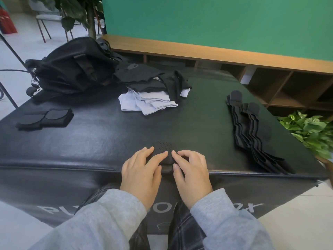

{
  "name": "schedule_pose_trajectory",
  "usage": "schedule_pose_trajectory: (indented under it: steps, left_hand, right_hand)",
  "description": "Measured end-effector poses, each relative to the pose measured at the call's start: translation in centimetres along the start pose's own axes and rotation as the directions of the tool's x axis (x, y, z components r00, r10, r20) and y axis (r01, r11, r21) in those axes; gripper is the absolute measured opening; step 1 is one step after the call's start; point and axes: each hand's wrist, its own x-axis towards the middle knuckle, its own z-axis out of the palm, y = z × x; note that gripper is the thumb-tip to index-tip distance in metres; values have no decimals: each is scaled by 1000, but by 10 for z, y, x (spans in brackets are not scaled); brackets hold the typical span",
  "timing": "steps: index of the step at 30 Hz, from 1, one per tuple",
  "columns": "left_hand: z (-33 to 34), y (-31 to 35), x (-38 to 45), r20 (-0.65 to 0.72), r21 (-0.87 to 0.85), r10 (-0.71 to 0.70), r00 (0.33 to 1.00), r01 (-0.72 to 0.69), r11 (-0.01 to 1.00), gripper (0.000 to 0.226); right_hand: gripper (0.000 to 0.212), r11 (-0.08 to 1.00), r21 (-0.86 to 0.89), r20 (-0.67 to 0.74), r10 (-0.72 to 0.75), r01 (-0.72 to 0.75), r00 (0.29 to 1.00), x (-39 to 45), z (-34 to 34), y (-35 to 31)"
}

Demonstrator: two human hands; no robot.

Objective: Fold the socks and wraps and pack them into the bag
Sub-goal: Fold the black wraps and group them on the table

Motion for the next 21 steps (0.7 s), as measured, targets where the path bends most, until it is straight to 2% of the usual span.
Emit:
schedule_pose_trajectory:
  steps: [6,12,15,21]
  left_hand:
    - [1,2,2,35,33,-134,990,133,991,43]
    - [-6,-4,8,-61,43,-178,982,181,983,33]
    - [-11,-7,10,-43,53,-260,965,262,964,32]
    - [-22,-14,18,13,-15,-313,950,313,950,26]
  right_hand:
    - [41,994,-81,74,-65,71,995,-3,-1,-2]
    - [43,981,-183,144,-45,71,989,-2,2,-4]
    - [42,979,-194,163,-37,69,986,-2,2,-4]
    - [42,978,-200,167,-30,63,986,-2,1,-5]
